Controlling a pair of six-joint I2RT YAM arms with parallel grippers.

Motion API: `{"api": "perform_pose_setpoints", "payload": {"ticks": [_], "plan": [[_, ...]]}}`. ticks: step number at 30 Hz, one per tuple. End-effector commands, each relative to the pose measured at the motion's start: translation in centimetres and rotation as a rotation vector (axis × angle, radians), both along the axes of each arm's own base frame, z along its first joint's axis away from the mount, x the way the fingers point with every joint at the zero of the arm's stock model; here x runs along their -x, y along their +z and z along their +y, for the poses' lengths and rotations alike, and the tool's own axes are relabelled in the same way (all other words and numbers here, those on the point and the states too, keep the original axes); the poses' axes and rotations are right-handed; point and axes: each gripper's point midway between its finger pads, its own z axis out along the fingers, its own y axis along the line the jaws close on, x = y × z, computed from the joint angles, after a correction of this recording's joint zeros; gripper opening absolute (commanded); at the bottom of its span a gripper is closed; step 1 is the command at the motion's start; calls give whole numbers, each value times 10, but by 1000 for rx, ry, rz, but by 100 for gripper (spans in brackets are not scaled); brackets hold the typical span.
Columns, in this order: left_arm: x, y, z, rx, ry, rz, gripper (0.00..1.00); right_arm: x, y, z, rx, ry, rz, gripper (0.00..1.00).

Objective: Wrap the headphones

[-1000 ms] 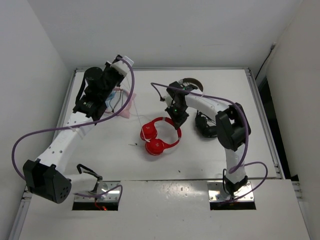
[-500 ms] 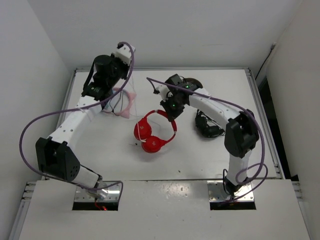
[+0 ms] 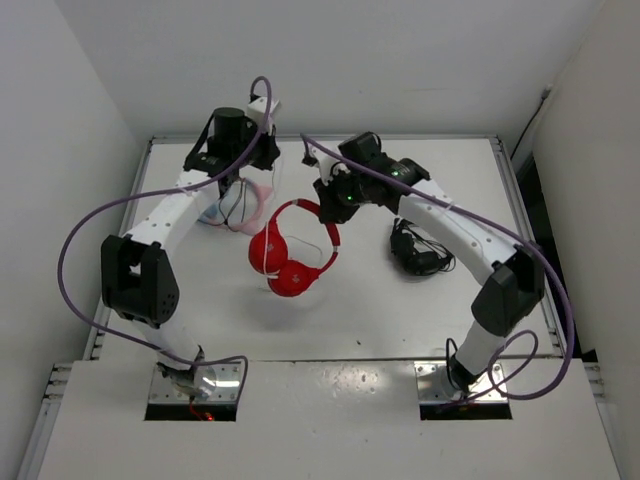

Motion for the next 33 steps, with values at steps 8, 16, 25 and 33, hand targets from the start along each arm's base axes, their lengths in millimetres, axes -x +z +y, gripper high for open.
{"api": "perform_pose_setpoints", "payload": {"ticks": [8, 16, 25, 33], "plan": [[34, -21, -33, 353, -146, 301, 0, -34, 125, 4, -422, -207, -224, 0], [74, -39, -65, 625, -258, 542, 0, -89, 119, -59, -528, -646, -130, 0], [113, -69, -79, 843, -269, 766, 0, -104, 114, -114, -585, -881, -41, 0], [141, -100, -100, 826, -272, 880, 0, -113, 69, -155, -536, -1069, 60, 0]]}}
